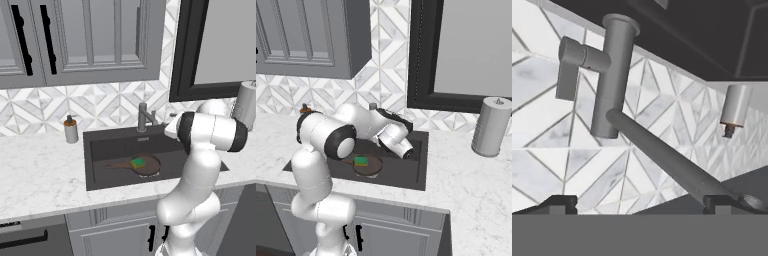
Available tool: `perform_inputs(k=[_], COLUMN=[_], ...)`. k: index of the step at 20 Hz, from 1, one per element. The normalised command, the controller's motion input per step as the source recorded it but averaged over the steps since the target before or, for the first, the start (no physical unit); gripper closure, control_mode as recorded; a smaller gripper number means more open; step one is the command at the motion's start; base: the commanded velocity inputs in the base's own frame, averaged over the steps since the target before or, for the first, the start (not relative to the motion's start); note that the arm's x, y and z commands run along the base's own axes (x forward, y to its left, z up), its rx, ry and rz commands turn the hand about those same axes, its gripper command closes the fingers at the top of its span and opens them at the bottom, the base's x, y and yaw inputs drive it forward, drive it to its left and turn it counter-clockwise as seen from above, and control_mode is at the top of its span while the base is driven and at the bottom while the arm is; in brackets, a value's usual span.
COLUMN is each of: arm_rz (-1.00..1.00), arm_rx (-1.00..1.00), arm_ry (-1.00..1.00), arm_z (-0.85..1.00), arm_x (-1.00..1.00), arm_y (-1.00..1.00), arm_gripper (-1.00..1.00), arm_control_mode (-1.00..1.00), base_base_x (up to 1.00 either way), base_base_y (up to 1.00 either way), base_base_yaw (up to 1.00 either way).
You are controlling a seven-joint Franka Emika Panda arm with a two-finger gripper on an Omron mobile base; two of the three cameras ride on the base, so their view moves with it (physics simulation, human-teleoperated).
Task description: Pick the pan and sponge and place them into the sink. Then turn on the water.
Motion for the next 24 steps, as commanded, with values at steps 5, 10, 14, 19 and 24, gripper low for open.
perform_inputs(k=[5, 10, 14, 19, 24], arm_rz=[-0.07, -0.05, 0.00, -0.01, -0.01], arm_rx=[0.00, 0.01, 0.03, 0.01, 0.00], arm_ry=[0.00, 0.00, 0.00, 0.00, 0.00], arm_z=[-0.18, -0.06, 0.00, -0.09, -0.28], arm_x=[0.37, 0.38, 0.44, 0.42, 0.45], arm_y=[0.00, 0.00, 0.00, 0.00, 0.00], arm_gripper=[-1.00, -1.00, -1.00, -1.00, -1.00], arm_control_mode=[-1.00, -1.00, -1.00, -1.00, -1.00], base_base_x=[0.00, 0.00, 0.00, 0.00, 0.00], base_base_y=[0.00, 0.00, 0.00, 0.00, 0.00], base_base_yaw=[0.00, 0.00, 0.00, 0.00, 0.00])
